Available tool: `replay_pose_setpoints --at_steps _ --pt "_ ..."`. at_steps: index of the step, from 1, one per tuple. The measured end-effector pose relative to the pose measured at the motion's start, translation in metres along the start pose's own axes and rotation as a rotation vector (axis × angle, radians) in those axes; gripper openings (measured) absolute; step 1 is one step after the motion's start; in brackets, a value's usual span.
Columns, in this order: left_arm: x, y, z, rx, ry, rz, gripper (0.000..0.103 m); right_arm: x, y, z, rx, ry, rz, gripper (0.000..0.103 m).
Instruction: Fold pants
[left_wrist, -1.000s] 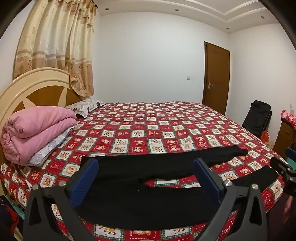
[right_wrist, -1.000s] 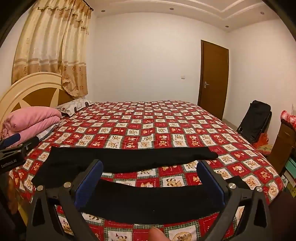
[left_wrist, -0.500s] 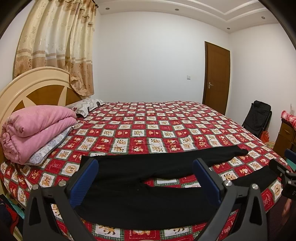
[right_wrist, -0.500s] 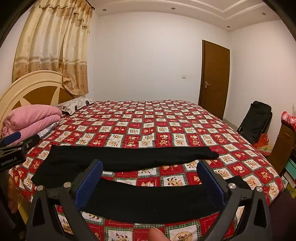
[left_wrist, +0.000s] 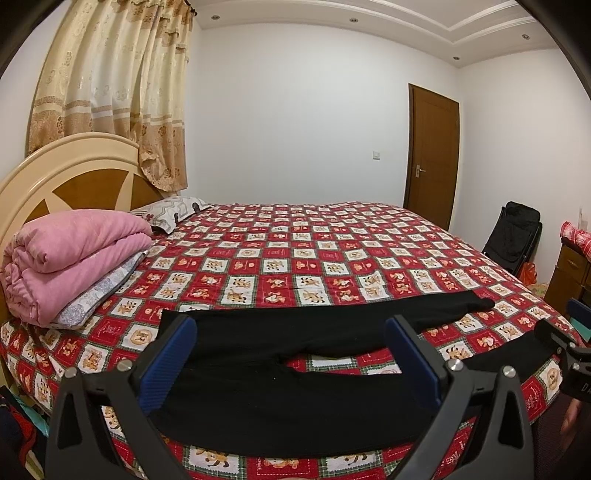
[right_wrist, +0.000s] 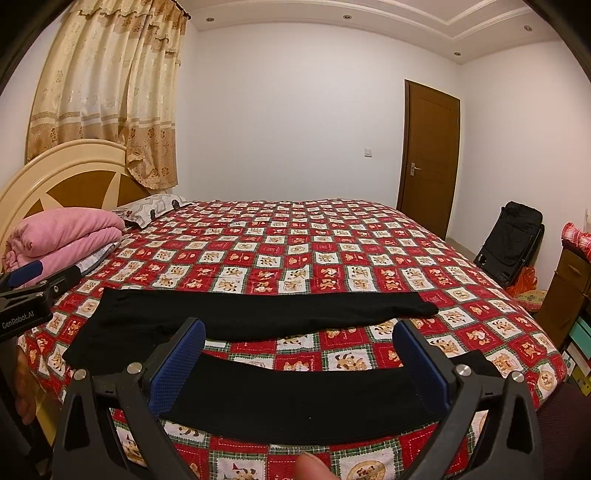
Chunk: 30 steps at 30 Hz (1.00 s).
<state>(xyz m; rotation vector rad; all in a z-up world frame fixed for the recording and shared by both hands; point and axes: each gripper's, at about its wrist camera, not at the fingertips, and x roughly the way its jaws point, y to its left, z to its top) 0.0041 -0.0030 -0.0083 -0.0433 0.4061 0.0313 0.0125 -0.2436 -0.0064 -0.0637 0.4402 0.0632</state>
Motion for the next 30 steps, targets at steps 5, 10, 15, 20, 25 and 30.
replay_pose_setpoints --at_steps 5,10,15,20,25,30 --pt "-0.0002 -0.0002 -0.0008 0.000 0.002 -0.001 0.103 0.0013 0.0013 -0.0007 -0.003 0.002 0.001 0.102" --pt "-0.0003 -0.0003 -0.0010 0.000 0.003 -0.002 0.103 0.0015 0.0024 -0.0013 -0.003 0.001 0.002 0.102" --pt "-0.0003 0.0001 -0.0011 -0.001 0.003 -0.001 0.103 0.0013 0.0038 -0.0023 -0.006 0.001 0.001 0.102" --pt "-0.0002 0.0003 -0.0013 -0.001 0.003 -0.003 0.103 0.0010 0.0049 -0.0028 -0.006 0.001 0.000 0.102" --pt "-0.0002 0.0001 -0.0014 -0.002 0.003 -0.003 0.103 0.0015 0.0044 -0.0022 -0.006 0.001 0.001 0.102" --pt "-0.0001 0.0001 -0.0013 -0.001 0.004 -0.003 0.103 0.0013 0.0046 -0.0023 -0.006 0.002 0.001 0.102"
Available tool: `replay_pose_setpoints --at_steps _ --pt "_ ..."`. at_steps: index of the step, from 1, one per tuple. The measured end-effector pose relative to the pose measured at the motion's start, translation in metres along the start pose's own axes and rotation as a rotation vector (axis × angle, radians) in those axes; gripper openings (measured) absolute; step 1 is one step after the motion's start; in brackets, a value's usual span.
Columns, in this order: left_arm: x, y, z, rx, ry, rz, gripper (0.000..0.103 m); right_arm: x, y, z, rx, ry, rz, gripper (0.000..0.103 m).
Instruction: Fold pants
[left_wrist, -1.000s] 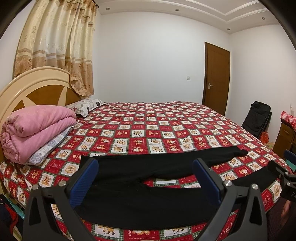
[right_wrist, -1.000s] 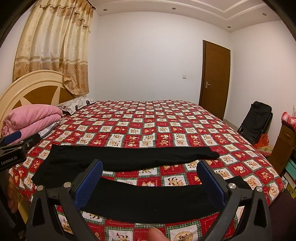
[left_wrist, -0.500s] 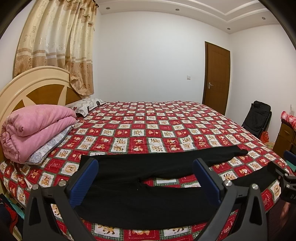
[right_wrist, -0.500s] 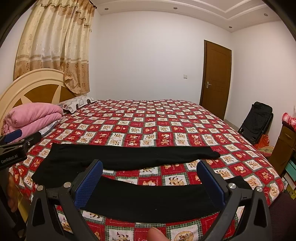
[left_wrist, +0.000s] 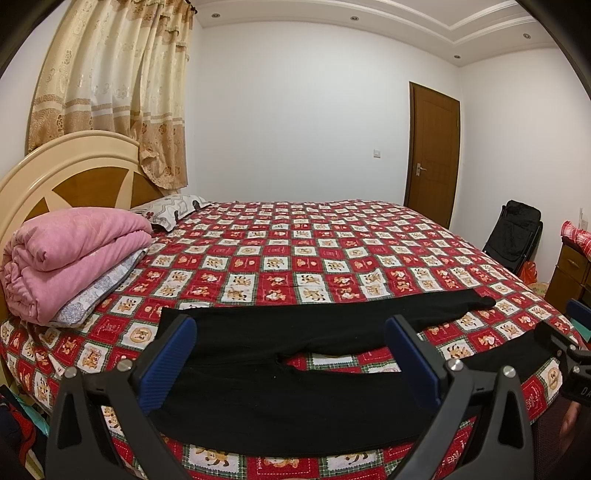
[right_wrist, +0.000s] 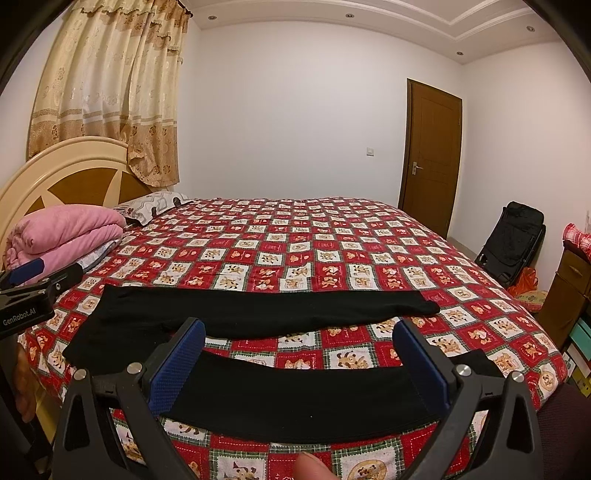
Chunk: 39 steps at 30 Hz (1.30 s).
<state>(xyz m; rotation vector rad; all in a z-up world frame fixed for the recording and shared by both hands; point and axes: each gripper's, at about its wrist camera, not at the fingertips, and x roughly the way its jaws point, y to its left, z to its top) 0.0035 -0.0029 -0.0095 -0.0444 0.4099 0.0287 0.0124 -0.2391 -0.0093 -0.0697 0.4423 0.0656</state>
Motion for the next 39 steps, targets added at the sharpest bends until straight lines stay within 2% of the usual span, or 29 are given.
replay_pose_setpoints --at_steps 11,16,18,21,22,25,28,30,33,35,37,39 --pt "0.001 0.000 -0.002 -0.004 0.005 0.002 0.103 0.004 0.004 -0.005 -0.002 0.005 0.004 0.102" --pt "0.013 0.002 -0.014 0.003 0.001 -0.023 0.103 0.015 0.004 -0.017 0.026 -0.029 0.071 0.102" --pt "0.035 0.015 -0.023 0.014 0.015 -0.029 0.103 0.027 0.002 -0.025 0.047 -0.024 0.097 0.102" --pt "0.071 0.041 -0.027 0.020 0.060 -0.002 0.103 0.067 -0.006 -0.035 0.070 0.113 0.136 0.102" --pt "0.088 0.057 -0.030 0.022 0.079 0.035 0.103 0.082 -0.010 -0.041 0.084 0.156 0.151 0.102" --pt "0.135 0.107 -0.037 0.050 0.155 0.162 0.103 0.114 -0.022 -0.053 0.125 0.212 0.132 0.102" --pt "0.174 0.160 -0.040 0.027 0.226 0.224 0.103 0.134 -0.035 -0.062 0.137 0.226 0.097 0.102" --pt "0.193 0.187 -0.041 0.000 0.243 0.266 0.103 0.144 -0.042 -0.066 0.147 0.231 0.087 0.102" --pt "0.225 0.218 -0.040 -0.052 0.309 0.244 0.102 0.160 -0.049 -0.072 0.152 0.243 0.069 0.102" --pt "0.248 0.229 -0.041 -0.079 0.351 0.222 0.097 0.168 -0.049 -0.075 0.127 0.264 0.060 0.102" --pt "0.268 0.232 -0.043 -0.103 0.404 0.192 0.085 0.176 -0.051 -0.078 0.102 0.282 0.041 0.102" --pt "0.291 0.235 -0.046 -0.122 0.447 0.160 0.078 0.182 -0.057 -0.078 0.093 0.289 0.025 0.102"
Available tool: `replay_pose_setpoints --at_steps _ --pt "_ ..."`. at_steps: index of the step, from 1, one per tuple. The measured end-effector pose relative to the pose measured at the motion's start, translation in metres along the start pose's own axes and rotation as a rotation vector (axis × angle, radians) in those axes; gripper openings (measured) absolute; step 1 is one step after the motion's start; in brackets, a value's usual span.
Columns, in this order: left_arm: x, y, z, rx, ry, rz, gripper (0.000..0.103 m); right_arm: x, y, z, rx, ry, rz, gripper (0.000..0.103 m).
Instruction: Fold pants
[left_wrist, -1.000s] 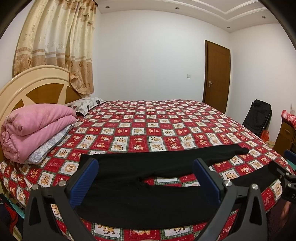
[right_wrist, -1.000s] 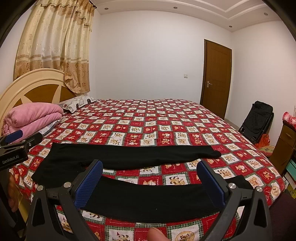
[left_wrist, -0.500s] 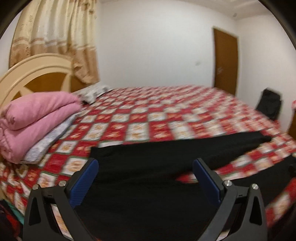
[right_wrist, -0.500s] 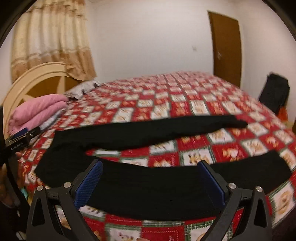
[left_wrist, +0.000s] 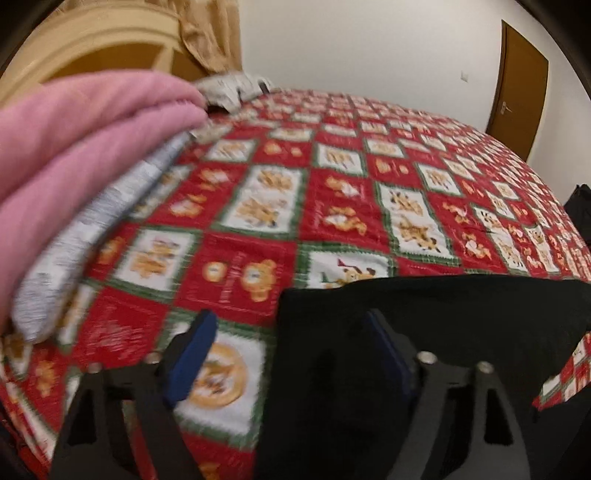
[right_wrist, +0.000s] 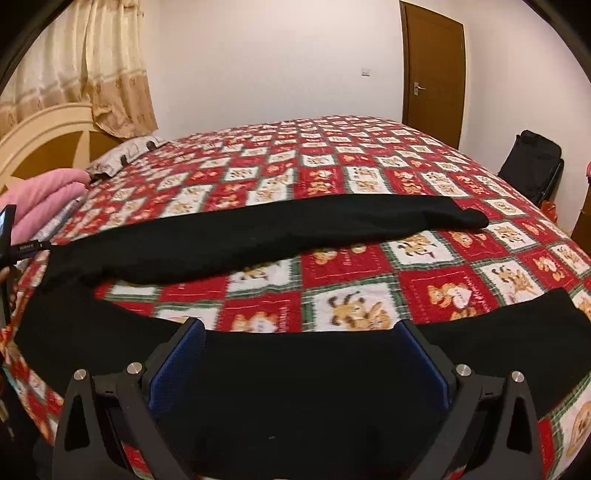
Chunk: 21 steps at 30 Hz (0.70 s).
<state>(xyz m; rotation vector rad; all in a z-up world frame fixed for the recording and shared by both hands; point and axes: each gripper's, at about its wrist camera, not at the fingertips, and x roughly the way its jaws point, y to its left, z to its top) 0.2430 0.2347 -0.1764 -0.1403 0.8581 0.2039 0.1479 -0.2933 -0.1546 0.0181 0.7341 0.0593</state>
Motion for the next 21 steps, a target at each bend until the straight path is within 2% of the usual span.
replay_pose_setpoints --at_steps 2,3,5,7,8,9,12,16,21 --pt "0.019 -0.001 0.004 0.007 0.046 -0.010 0.070 0.002 -0.007 0.003 -0.008 -0.001 -0.022 0.102" --pt "0.027 -0.001 0.005 0.006 0.064 -0.020 0.060 0.003 -0.010 0.005 -0.012 -0.003 -0.032 0.102" --pt "0.040 -0.002 0.005 0.011 0.103 -0.040 0.054 0.005 -0.019 0.010 -0.028 -0.001 -0.043 0.099" --pt "0.043 0.000 0.005 0.020 0.089 -0.084 0.049 0.008 -0.031 0.019 -0.050 0.007 -0.060 0.078" --pt "0.043 0.001 0.005 0.029 0.089 -0.095 0.049 0.012 -0.035 0.023 -0.061 0.022 -0.067 0.058" --pt "0.044 0.002 0.006 0.028 0.092 -0.103 0.048 0.017 -0.044 0.029 -0.069 0.051 -0.067 0.048" --pt "0.046 0.004 0.010 0.037 0.104 -0.134 0.042 0.029 -0.084 0.053 -0.012 0.108 -0.059 0.048" --pt "0.049 0.001 0.016 0.051 0.131 -0.150 0.034 0.046 -0.133 0.095 -0.036 0.140 -0.135 0.049" --pt "0.054 -0.006 0.019 0.063 0.143 -0.119 0.034 0.092 -0.193 0.136 0.046 0.227 -0.146 0.064"
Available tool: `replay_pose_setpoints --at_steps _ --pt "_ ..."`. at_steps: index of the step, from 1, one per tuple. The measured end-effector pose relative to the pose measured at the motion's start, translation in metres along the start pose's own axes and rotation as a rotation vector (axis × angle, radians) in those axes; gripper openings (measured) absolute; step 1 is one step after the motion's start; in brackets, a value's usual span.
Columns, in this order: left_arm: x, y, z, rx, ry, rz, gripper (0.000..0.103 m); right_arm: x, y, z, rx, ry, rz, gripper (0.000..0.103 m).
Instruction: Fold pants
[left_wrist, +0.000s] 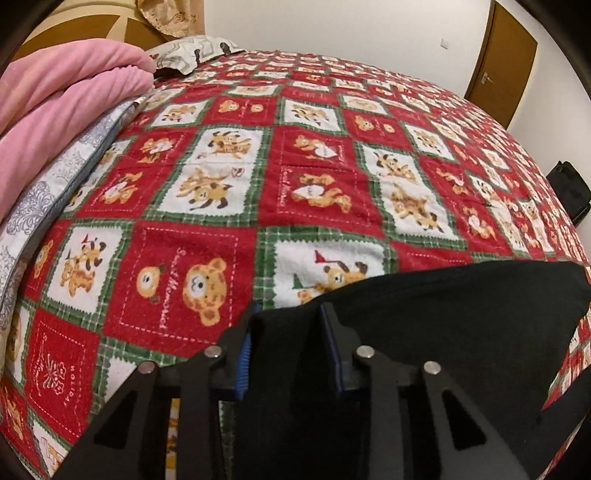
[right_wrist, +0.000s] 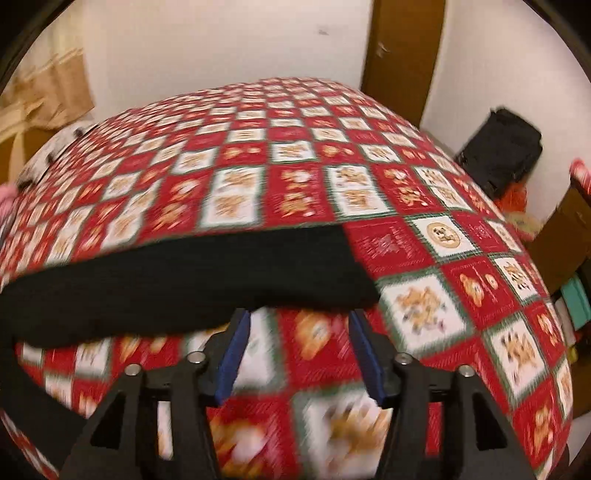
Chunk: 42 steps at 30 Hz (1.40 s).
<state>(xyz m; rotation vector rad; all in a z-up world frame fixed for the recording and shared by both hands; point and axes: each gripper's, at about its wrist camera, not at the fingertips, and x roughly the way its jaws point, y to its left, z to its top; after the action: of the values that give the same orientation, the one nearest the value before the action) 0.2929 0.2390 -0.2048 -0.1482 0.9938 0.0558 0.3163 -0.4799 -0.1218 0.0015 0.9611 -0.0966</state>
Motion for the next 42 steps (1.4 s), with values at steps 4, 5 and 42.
replay_pose_setpoints --at_steps 4,5,42 --pt "0.002 0.001 0.002 -0.013 0.009 0.004 0.034 0.041 -0.028 0.036 0.049 0.048 -0.005 0.064" --pt "0.003 0.001 0.003 -0.019 0.011 0.002 0.034 0.050 -0.033 0.044 0.057 0.055 -0.003 0.064" --pt "-0.095 0.007 -0.032 -0.009 -0.260 -0.190 0.011 -0.042 -0.062 0.015 -0.003 -0.108 0.164 0.005"
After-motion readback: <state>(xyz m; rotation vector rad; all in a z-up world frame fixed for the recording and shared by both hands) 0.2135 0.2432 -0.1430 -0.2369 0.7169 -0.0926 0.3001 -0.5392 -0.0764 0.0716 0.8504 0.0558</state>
